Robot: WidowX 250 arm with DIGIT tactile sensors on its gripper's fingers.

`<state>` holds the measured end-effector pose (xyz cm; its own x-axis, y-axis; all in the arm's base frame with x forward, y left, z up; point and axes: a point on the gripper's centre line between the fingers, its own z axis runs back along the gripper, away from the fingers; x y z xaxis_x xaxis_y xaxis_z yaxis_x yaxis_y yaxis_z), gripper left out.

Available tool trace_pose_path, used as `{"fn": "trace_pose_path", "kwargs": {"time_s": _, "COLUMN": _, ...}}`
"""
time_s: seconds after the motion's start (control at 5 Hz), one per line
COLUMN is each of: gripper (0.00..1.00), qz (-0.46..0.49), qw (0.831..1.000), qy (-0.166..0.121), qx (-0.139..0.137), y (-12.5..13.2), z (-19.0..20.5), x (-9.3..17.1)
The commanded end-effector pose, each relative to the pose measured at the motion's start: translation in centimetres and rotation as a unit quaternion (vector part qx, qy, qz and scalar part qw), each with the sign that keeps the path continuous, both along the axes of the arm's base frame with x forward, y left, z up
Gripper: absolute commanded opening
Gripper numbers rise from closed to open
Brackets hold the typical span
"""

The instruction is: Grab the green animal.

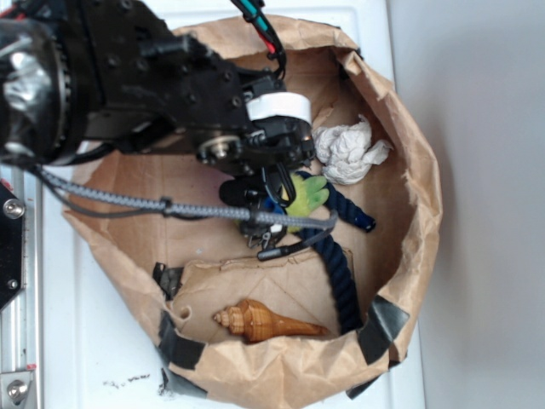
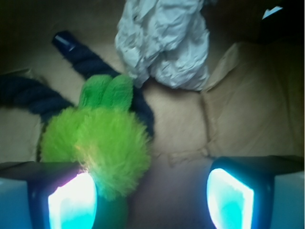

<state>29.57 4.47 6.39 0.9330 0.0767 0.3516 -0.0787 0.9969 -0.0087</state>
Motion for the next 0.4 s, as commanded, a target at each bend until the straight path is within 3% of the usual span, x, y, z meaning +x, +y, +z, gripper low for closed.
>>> {"fn": "trace_pose_path", "kwargs": {"time_s": 0.0, "gripper": 1.00, "qz": -0.018, "qw": 0.998, "qy": -0.012, "qx": -0.052, "y": 0.3, "z": 4.8, "x": -0.3}}
{"fn": "trace_pose_path", "kwargs": {"time_s": 0.2, "gripper": 1.00, "qz": -0.020, "qw": 0.997, "qy": -0.008, "qx": -0.072, "y": 0.5, "z": 6.3, "x": -0.4}}
